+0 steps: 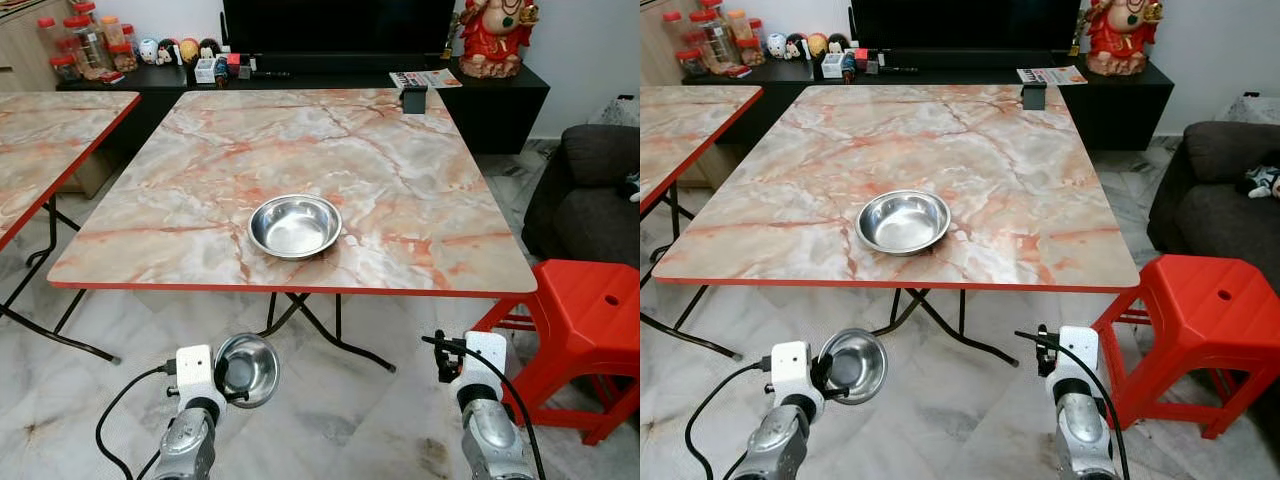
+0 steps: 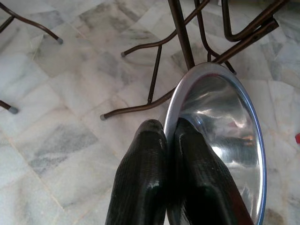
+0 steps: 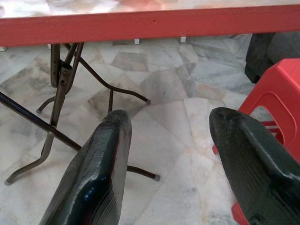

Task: Setting the table

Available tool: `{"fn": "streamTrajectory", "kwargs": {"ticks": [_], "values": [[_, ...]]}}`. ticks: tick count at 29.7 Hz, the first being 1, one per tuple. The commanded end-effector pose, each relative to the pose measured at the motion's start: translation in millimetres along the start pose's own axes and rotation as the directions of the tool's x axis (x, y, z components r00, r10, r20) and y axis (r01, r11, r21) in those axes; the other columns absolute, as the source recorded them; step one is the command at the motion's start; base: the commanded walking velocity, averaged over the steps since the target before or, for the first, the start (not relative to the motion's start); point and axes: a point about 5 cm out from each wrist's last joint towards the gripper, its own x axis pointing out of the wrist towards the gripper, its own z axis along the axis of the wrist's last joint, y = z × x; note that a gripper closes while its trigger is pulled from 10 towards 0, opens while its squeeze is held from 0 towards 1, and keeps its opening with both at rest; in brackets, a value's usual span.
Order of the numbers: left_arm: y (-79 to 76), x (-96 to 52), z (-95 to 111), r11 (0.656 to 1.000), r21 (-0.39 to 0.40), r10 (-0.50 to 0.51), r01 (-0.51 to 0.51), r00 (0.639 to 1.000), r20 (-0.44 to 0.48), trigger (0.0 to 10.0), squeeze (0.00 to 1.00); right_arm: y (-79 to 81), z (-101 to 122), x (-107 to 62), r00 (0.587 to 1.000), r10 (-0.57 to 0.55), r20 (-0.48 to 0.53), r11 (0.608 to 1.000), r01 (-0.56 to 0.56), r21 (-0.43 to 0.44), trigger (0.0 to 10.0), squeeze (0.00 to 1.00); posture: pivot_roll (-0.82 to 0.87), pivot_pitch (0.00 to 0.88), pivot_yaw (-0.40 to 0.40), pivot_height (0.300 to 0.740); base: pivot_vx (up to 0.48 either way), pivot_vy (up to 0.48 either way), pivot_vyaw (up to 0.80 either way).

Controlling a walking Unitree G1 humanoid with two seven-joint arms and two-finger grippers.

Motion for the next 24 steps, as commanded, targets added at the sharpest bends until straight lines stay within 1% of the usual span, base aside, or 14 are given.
{"fn": "streamTrajectory", "kwargs": {"ticks": [1, 7, 11, 14, 16, 17, 18, 22, 23, 24], "values": [[1.3, 0.5, 0, 1.0, 0.005, 0.002, -0.002, 1.0, -0.009, 10.0, 0.0, 2.3, 0, 0.6, 1.0, 0.002, -0.005, 1.0, -0.002, 0.006, 10.0, 0.0, -0.09, 0.0, 0.017, 0.74, 0.0, 0.0, 0.0], [-0.2, 2.6, 3, 1.0, -0.002, 0.001, -0.001, 1.0, 0.0, 10.0, 0.0, 2.0, 1, 2.3, 1.0, 0.002, -0.008, 1.0, -0.002, 0.004, 10.0, 0.0, -0.09, 0.0, 0.014, 0.74, 0.0, 0.0, 0.0], [4.1, 2.2, 4, 1.0, -0.012, 0.029, -0.029, 1.0, 0.011, 10.0, 0.0, 2.0, 2, 3.8, 1.0, 0.003, -0.013, 1.0, -0.003, 0.004, 10.0, 0.0, -0.08, 0.0, 0.008, 0.74, 0.0, 0.0, 0.0], [15.5, -0.9, 4, 0.996, -0.024, 0.084, -0.083, 0.996, 0.026, 10.0, 0.0, 1.6, 3, 4.9, 1.0, 0.004, -0.019, 1.0, -0.004, 0.0, 10.0, 0.0, -0.06, 0.0, -0.002, 0.74, 0.0, 0.0, 0.0], [31.2, -3.3, 10, 0.987, -0.049, 0.156, -0.153, 0.985, 0.068, 10.0, 0.0, 1.7, 4, 6.5, 1.0, 0.007, -0.023, 1.0, -0.007, 0.0, 10.0, 0.0, -0.05, 0.0, -0.012, 0.74, 0.0, 0.0, 0.0], [31.2, -3.3, 10, 0.987, -0.049, 0.156, -0.153, 0.985, 0.068, 10.0, 0.0, 1.7, 4, 6.5, 1.0, 0.007, -0.023, 1.0, -0.007, 0.0, 10.0, 0.0, -0.05, 0.0, -0.012, 0.74, 0.0, 0.0, 0.0], [42.9, -5.0, 17, 0.978, -0.065, 0.206, -0.2, 0.973, 0.105, 10.0, 0.0, 2.0, 5, 7.9, 1.0, 0.009, -0.026, 1.0, -0.009, -0.001, 10.0, 0.0, -0.03, 0.0, -0.02, 0.74, 0.0, 0.0, 0.0], [66.2, -10.6, 33, 0.957, -0.087, 0.289, -0.277, 0.937, 0.196, 10.0, 0.0, 3.3, 6, 10.4, 0.999, 0.016, -0.042, 1.0, -0.016, -0.003, 10.0, 0.0, 0.0, 0.0, -0.037, 0.74, 0.0, 0.0, 0.0], [73.3, -13.3, 38, 0.949, -0.095, 0.315, -0.301, 0.922, 0.226, 10.0, 0.0, 3.6, 6, 10.8, 0.999, 0.02, -0.05, 1.0, -0.02, -0.005, 10.0, 0.0, 0.0, 0.0, -0.042, 0.74, 0.0, 0.0, 0.0], [82.7, -17.3, 45, 0.936, -0.108, 0.351, -0.334, 0.899, 0.263, 10.0, 0.0, 4.0, 5, 11.2, 0.998, 0.025, -0.063, 1.0, -0.025, -0.009, 10.0, 0.0, 0.02, 0.0, -0.05, 0.74, 0.0, 0.0, 0.0]]}}
